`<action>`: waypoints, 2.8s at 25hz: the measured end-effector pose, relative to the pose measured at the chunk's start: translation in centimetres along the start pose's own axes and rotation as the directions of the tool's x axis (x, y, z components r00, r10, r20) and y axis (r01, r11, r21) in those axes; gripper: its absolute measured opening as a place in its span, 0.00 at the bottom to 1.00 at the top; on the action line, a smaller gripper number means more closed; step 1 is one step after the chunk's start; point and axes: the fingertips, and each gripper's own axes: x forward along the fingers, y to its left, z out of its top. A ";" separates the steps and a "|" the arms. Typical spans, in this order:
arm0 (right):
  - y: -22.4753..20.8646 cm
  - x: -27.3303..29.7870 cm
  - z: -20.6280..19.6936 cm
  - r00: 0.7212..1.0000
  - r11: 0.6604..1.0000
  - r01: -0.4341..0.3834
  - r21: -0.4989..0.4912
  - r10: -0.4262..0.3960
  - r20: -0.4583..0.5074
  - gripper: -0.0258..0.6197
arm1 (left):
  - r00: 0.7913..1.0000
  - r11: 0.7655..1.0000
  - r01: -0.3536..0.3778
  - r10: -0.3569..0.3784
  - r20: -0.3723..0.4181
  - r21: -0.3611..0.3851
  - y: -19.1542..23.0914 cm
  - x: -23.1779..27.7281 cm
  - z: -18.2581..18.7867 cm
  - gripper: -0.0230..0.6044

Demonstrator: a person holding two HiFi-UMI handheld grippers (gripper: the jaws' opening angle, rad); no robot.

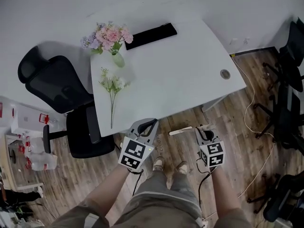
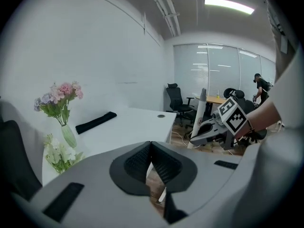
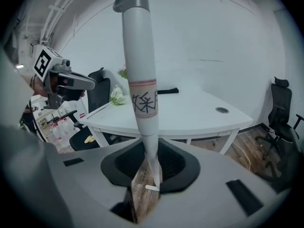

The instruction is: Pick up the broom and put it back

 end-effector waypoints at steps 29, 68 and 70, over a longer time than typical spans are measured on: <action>10.7 -23.9 22.4 0.913 0.984 -0.092 -0.155 0.146 0.382 0.20 | 0.939 0.978 -0.199 0.170 0.300 0.069 0.9 -19.8 14.5 0.06; 19.0 0.6 2.0 0.955 0.938 -0.288 -0.191 0.267 -0.131 0.20 | 0.947 0.906 -0.315 0.279 -0.158 -0.282 3.9 -17.6 -12.0 0.06; 19.0 2.1 -0.2 0.954 0.943 -0.276 -0.186 0.245 -0.173 0.20 | 0.944 0.901 -0.317 0.270 -0.188 -0.297 3.6 -17.3 -13.8 0.06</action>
